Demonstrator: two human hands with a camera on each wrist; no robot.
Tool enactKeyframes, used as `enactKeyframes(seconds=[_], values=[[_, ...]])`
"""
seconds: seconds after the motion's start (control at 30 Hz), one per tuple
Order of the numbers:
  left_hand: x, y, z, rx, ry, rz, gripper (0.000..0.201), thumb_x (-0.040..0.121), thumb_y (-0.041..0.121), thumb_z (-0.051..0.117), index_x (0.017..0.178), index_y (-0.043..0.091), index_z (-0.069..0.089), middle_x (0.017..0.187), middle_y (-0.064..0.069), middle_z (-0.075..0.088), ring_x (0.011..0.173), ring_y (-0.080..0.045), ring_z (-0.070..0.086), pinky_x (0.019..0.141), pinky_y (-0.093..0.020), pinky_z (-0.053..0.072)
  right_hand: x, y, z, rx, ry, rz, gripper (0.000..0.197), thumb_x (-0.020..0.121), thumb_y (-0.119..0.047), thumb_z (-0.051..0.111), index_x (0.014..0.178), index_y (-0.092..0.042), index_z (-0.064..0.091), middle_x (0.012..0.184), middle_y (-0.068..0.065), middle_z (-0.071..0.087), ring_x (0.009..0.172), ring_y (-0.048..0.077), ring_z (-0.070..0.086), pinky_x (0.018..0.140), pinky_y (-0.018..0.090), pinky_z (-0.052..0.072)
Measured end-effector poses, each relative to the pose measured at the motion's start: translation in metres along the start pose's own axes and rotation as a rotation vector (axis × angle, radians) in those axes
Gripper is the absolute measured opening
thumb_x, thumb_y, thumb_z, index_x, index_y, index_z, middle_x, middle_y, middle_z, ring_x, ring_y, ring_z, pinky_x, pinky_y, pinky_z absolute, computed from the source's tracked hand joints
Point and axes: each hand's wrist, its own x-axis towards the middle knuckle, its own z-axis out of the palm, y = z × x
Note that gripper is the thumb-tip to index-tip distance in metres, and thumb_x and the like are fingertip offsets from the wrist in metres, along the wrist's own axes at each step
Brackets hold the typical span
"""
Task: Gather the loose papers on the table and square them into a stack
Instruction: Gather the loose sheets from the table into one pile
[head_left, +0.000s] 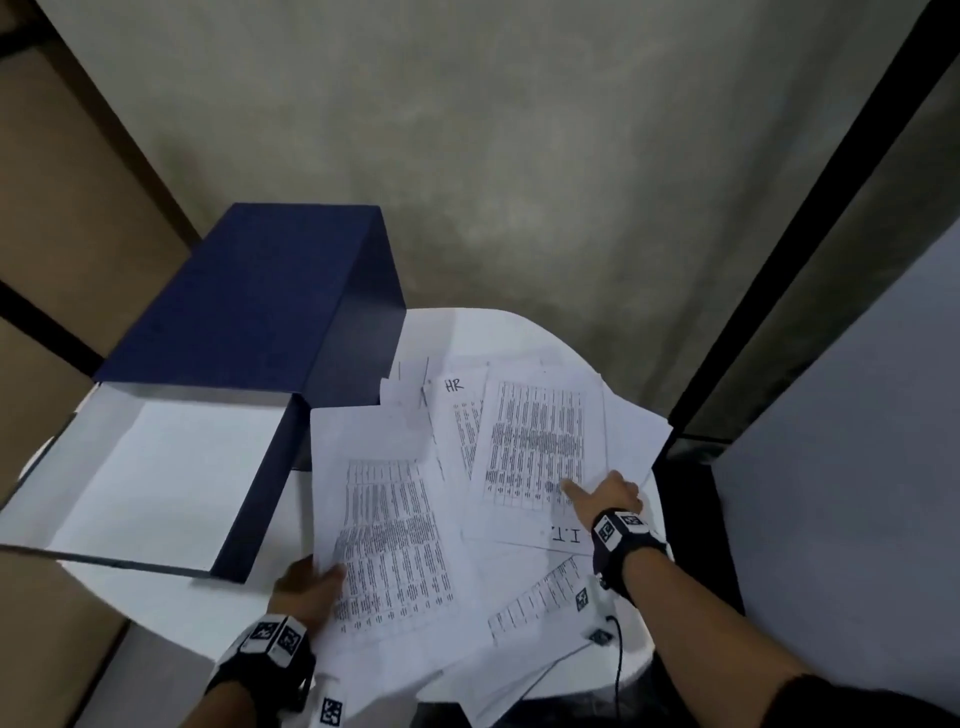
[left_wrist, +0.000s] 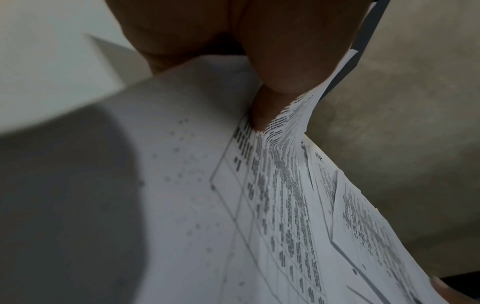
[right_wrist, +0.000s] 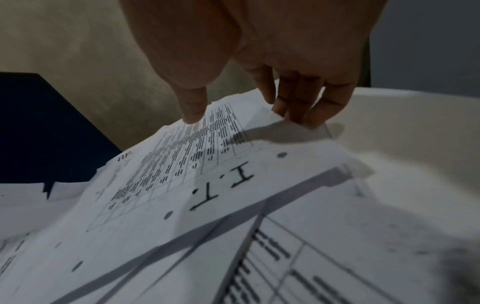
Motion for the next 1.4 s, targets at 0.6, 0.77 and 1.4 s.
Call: enactKeyframes(seconds=[0.6,0.77,1.4], values=[[0.009,0.010,-0.017,0.151,-0.018,0.171,0.038,0.094,0.036,0.052,0.111,0.003,0.062,0.108,-0.019,0.068,0.100,-0.034,0.064,0.083,-0.032,0.047,-0.007,-0.029,0.032,-0.219,-0.010,-0.146,0.081,0.073,-0.020,0.075,0.140,-0.016,0.030,0.134,0.009,0.047,0.124,0.029,0.045,0.100,0.044,0.040],[0.009,0.015,-0.020,0.049,0.028,0.204,0.033,0.093,0.032,0.054,0.110,0.006,0.064,0.100,-0.018,0.070,0.084,-0.031,0.062,0.080,-0.033,0.049,-0.015,-0.025,0.019,0.035,-0.020,-0.233,0.035,0.090,-0.010,0.056,0.124,-0.001,0.053,0.118,0.016,0.060,0.105,0.033,0.058,0.091,0.030,0.047],[-0.043,0.102,-0.010,-0.525,-0.094,0.432,0.026,0.090,0.024,0.063,0.112,0.009,0.062,0.097,-0.007,0.064,0.094,-0.021,0.059,0.080,-0.024,0.038,-0.054,-0.005,-0.039,0.735,-0.333,-0.394,0.034,0.089,-0.008,0.063,0.117,-0.026,0.062,0.119,-0.006,0.068,0.115,0.018,0.060,0.104,0.040,0.042]])
